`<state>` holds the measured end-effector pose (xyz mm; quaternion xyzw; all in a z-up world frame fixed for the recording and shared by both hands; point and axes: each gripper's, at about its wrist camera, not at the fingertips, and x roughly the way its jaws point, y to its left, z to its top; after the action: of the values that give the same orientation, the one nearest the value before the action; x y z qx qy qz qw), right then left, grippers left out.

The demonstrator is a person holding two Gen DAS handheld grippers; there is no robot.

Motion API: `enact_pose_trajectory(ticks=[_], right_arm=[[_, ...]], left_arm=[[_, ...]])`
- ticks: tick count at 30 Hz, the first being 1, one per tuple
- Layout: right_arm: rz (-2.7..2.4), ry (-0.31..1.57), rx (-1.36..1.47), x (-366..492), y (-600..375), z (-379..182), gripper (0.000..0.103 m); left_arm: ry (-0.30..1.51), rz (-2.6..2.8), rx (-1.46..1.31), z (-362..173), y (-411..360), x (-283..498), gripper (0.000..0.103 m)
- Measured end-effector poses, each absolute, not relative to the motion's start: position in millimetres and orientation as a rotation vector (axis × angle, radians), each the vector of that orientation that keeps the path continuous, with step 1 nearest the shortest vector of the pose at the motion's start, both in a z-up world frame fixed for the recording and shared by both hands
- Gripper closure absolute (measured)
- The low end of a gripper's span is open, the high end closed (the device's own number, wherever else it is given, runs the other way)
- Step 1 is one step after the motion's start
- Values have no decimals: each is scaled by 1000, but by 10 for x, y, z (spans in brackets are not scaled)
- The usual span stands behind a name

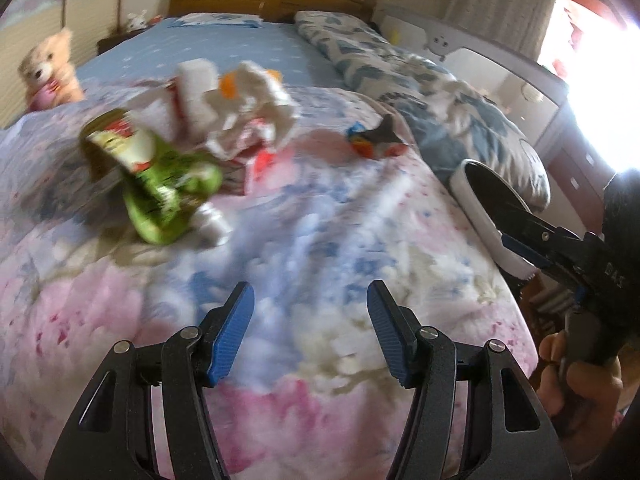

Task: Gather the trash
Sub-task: 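Move both open grippers back toward the remaining trash on the bed, then grasp the orange chip bag with the right gripper while the left grasps the green snack pouch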

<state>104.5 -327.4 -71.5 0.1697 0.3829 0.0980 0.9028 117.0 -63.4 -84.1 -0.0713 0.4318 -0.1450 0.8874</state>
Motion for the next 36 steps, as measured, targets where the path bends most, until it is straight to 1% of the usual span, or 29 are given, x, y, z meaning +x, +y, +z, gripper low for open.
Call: enact_pose_trajectory(ticks=[14,17,20,30,36], right_arm=[[234,802,239,1407,-2841,-843,9],[230,801,220,1516,-2788,-856,9],[227,801,211,1641,-2762,-857,9],[181,813,197,2156,-2764,-899,9],[142,844,172,2430,-2787,-971,10]], left_arm=[[907,-134,-232,-905,-113,1335,43],[905,-115,-243,-895,-57,1416,40],[901,-93,-267,-882,12,1509,38],[884,-62,-342,-827,218,1857,37],[889,-71,-379,-894,283,2021,38]])
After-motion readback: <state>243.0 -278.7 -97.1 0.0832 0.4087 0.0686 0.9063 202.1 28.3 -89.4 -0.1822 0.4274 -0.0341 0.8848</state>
